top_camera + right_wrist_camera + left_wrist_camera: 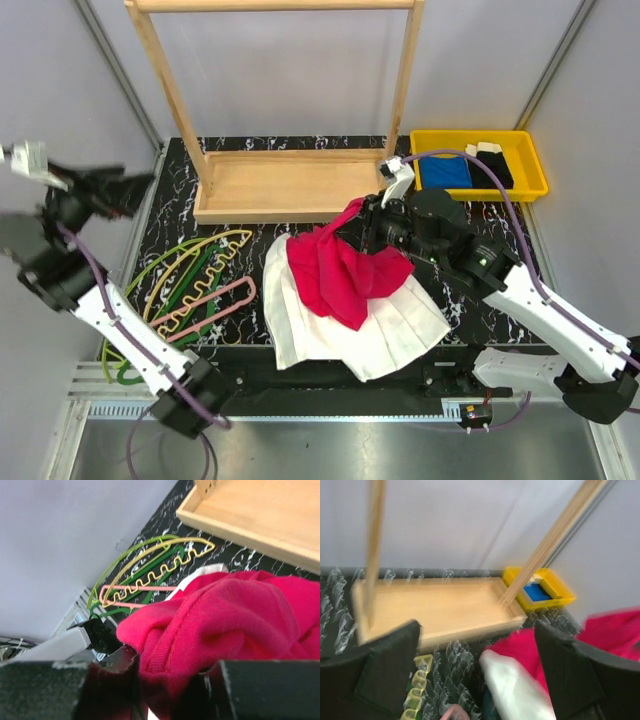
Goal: Remove the skirt from the hanger
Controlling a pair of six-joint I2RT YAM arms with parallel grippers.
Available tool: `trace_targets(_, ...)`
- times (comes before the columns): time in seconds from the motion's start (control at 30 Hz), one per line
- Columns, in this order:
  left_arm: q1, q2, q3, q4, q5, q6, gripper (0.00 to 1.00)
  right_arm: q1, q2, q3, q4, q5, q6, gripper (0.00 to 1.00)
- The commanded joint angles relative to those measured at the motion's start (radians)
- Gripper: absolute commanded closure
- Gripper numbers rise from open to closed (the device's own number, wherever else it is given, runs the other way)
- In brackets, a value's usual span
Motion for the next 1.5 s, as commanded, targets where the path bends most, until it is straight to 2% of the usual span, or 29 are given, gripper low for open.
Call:
trace_targets(0.0, -0.346, 0.112, 0.377, -0.727, -0.442, 0.488, 0.01, -0.007, 0.079, -0.056, 0.044, -0.098, 0.055, 0.72)
trace_targets(0.07, -0.436, 0.161, 0.449, -0.733, -0.513, 0.447, 0.01, -0.007, 0.133, -0.116, 0.049, -0.174, 0.081, 0.72)
trace_targets(0.17, -0.499, 0.209, 0.485, -0.754, -0.518, 0.452, 0.01, -0.002, 0.156, -0.232, 0.071, -0.223, 0.121, 0.62)
trace_targets(0.37, -0.55, 0.188, 0.473, -0.82, -0.53, 0.567, 0.01, 0.004, 0.128, -0.516, 0.24, -0.276, 0.196, 0.01)
trace_targets(0.53, -0.549, 0.22, 0.56, -0.894, -0.524, 0.578, 0.01, 0.05, 0.279, -0.674, 0.389, -0.306, 0.285, 0.0)
trace_targets(0.73, -0.55, 0.22, 0.614, -0.954, -0.489, 0.608, 0.01, 0.107, 0.541, -0.695, 0.526, -0.314, 0.316, 0.0)
trace_targets(0.8, -0.55, 0.226, 0.637, -0.981, -0.481, 0.616, 0.01, 0.11, 0.539, -0.656, 0.454, -0.307, 0.276, 0.0)
trace_targets(0.83, -0.549, 0.23, 0.669, -0.994, -0.479, 0.619, 0.01, 0.113, 0.474, -0.608, 0.417, -0.268, 0.259, 0.0)
trace_targets(0.87, -0.55, 0.235, 0.687, -1.012, -0.482, 0.636, 0.01, 0.115, 0.42, -0.58, 0.28, -0.245, 0.241, 0.0)
trace_targets(0.9, -0.55, 0.247, 0.706, -1.058, -0.483, 0.647, 0.01, 0.113, 0.36, -0.548, 0.218, -0.216, 0.204, 0.0)
trace_targets(0.97, -0.549, 0.249, 0.736, -1.099, -0.496, 0.682, 0.01, 0.113, 0.167, -0.43, 0.039, -0.129, 0.18, 0.0)
trace_targets(1.0, -0.55, 0.237, 0.73, -1.132, -0.499, 0.694, 0.01, 0.113, 0.062, -0.381, -0.023, -0.098, 0.155, 0.0)
trace_targets(1.03, -0.55, 0.225, 0.721, -1.139, -0.498, 0.703, 0.01, 0.115, 0.017, -0.277, -0.134, -0.043, 0.147, 0.0)
trace_targets(1.1, -0.55, 0.203, 0.678, -1.15, -0.502, 0.714, 0.01, 0.113, -0.075, -0.169, -0.254, 0.028, 0.144, 0.0)
trace_targets(1.13, -0.55, 0.182, 0.666, -1.153, -0.504, 0.719, 0.01, 0.113, -0.097, -0.071, -0.354, 0.086, 0.141, 0.0)
trace_targets(1.2, -0.55, 0.166, 0.651, -1.175, -0.506, 0.725, 0.01, 0.113, -0.143, 0.006, -0.433, 0.12, 0.146, 0.0)
trace_targets(1.33, -0.552, 0.151, 0.675, -1.257, -0.522, 0.759, 0.01, 0.113, -0.185, 0.097, -0.523, 0.08, 0.149, 0.0)
trace_targets(1.47, -0.55, 0.131, 0.721, -1.485, -0.605, 0.904, 0.01, 0.113, -0.163, 0.227, -0.618, 0.103, 0.159, 0.0)
